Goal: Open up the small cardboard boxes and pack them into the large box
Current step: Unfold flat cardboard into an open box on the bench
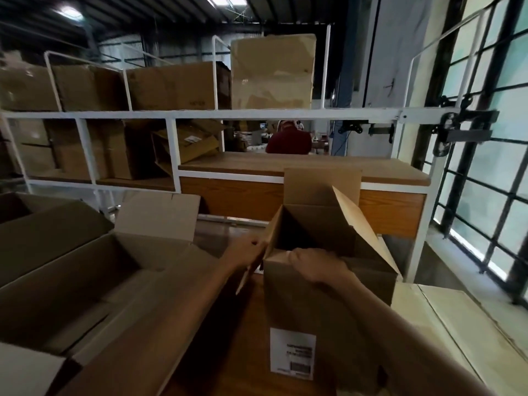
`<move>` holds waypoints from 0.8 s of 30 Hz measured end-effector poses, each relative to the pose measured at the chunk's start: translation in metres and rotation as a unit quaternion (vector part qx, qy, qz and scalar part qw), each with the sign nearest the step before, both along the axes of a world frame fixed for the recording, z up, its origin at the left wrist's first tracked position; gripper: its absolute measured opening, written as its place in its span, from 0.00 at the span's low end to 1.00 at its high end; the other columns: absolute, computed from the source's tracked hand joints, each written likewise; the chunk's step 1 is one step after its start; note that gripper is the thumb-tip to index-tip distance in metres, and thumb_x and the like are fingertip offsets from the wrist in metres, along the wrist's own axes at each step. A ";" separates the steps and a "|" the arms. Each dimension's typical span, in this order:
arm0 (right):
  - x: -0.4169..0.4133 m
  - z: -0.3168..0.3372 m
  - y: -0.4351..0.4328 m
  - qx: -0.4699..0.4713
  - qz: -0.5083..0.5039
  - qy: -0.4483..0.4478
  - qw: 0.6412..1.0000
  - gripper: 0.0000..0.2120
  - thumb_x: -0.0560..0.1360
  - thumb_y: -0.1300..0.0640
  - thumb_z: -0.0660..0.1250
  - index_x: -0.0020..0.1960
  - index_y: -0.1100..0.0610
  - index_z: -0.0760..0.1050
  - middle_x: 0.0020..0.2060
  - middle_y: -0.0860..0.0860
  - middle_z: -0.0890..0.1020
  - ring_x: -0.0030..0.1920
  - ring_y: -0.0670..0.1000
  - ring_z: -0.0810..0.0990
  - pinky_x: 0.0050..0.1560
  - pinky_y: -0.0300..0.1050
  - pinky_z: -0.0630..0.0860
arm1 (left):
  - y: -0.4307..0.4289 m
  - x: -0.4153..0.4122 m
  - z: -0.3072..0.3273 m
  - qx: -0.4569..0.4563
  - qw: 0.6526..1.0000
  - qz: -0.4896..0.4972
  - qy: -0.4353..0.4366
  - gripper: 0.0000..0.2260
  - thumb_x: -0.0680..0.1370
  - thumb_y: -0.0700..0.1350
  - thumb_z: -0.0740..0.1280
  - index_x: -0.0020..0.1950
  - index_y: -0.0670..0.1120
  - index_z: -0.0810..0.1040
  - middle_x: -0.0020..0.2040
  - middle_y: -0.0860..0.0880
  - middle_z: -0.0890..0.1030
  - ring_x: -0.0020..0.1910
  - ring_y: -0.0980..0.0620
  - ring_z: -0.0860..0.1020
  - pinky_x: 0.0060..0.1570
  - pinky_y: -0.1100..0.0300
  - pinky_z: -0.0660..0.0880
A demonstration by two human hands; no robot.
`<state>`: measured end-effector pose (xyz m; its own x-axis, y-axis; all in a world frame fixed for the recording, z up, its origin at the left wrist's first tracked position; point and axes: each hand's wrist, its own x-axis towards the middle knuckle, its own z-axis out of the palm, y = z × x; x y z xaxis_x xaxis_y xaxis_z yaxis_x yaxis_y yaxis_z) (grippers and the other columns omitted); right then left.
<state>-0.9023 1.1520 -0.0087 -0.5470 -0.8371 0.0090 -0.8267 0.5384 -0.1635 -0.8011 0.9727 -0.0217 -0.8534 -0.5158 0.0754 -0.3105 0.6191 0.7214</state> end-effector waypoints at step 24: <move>-0.027 0.033 0.013 -0.074 -0.153 -0.064 0.983 0.23 0.80 0.45 0.57 0.72 0.53 0.67 0.70 0.58 0.71 0.70 0.59 0.69 0.71 0.56 0.65 | 0.012 -0.005 0.017 -0.017 0.992 -0.071 0.104 0.10 0.81 0.48 0.63 0.60 0.49 0.77 0.55 0.50 0.78 0.54 0.53 0.77 0.59 0.50 0.75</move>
